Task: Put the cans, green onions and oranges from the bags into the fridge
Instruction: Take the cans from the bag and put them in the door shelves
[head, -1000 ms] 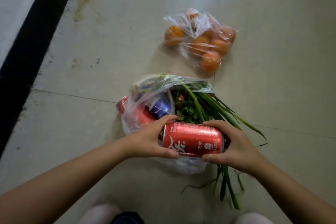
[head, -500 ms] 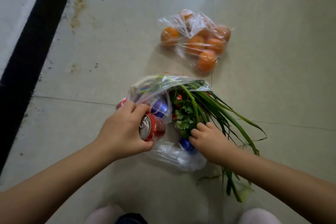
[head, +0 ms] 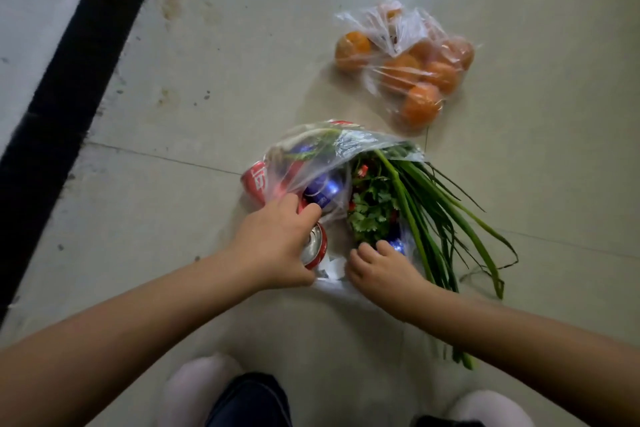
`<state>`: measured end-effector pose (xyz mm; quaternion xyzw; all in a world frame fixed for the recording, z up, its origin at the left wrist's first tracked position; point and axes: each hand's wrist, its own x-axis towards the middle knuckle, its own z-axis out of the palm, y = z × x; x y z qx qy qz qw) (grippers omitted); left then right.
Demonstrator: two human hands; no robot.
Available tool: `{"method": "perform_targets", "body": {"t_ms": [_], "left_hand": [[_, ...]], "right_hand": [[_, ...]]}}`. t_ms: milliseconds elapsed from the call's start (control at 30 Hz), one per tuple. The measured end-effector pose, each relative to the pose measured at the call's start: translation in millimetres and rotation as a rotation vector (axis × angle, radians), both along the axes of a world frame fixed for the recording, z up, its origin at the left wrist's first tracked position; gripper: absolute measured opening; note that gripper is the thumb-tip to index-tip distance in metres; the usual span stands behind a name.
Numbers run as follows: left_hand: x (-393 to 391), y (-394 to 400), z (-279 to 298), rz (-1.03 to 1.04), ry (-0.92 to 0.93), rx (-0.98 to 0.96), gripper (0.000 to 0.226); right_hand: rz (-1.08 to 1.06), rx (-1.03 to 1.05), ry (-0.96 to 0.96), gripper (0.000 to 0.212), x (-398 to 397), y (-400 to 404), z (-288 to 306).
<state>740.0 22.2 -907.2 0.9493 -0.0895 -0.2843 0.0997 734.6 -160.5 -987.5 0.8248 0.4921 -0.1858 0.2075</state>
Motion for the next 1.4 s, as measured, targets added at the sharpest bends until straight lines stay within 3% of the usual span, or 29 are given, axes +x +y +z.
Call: {"method": "perform_targets", "body": {"t_ms": [133,433,600,767,967,1133,1400], "left_hand": [[-2,3,-5,-0.002,0.019,0.006,0.059],[-4,9,-12,-0.013,0.071,0.031,0.066],[-2,6,-10,-0.031,0.114,0.067,0.061],[-6,1,-13,-0.076,0.145,0.096,0.067],[-13,4,-21,-0.082,0.173,0.107,0.06],[-9,2,-24,-0.079,0.199,0.109,0.062],[-11,-3,-27,-0.091,0.189,0.116,0.063]], "right_hand": [[-0.021,-0.082,0.108,0.031,3,15,-20],[0.012,-0.108,-0.005,0.03,1,13,-3],[0.007,-0.139,0.06,0.021,12,20,-1],[0.192,-0.34,0.142,0.036,6,31,-2],[0.304,-0.425,0.003,0.039,1,33,4],[-0.035,-0.196,-0.014,0.019,16,14,30],[-0.105,-0.156,-0.183,0.016,12,-10,34]]}}
